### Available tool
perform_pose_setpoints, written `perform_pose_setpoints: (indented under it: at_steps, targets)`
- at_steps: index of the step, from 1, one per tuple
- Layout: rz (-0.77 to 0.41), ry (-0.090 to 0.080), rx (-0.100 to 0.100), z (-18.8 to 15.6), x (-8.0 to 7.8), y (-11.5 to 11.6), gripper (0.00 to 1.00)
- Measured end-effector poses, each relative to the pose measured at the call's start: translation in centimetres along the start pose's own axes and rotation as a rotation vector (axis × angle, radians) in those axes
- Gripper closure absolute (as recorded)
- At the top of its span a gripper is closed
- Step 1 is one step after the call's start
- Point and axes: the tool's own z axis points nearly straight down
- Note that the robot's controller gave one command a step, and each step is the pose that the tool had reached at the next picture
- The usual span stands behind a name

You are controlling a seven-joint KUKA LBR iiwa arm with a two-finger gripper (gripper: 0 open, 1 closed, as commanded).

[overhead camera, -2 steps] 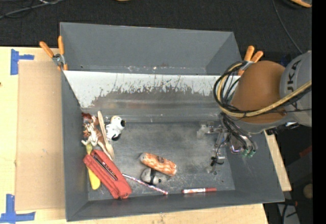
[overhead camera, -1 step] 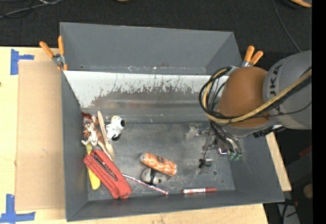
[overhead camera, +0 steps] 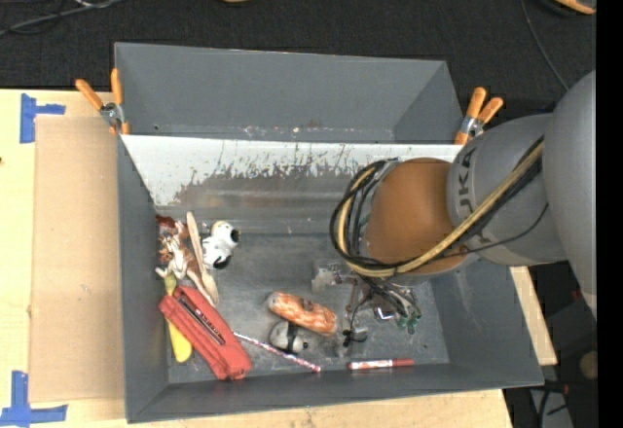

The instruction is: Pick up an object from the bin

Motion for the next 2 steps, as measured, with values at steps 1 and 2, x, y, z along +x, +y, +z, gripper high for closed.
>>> perform_pose_setpoints:
  at_steps: [1,2]
  targets:
    - [-0.004,0.005,-0.001,0.1,-0.3,2.9,0.0]
    - [-0.25,0.003,0.0,0.3,-4.1,-0.9,1.0]
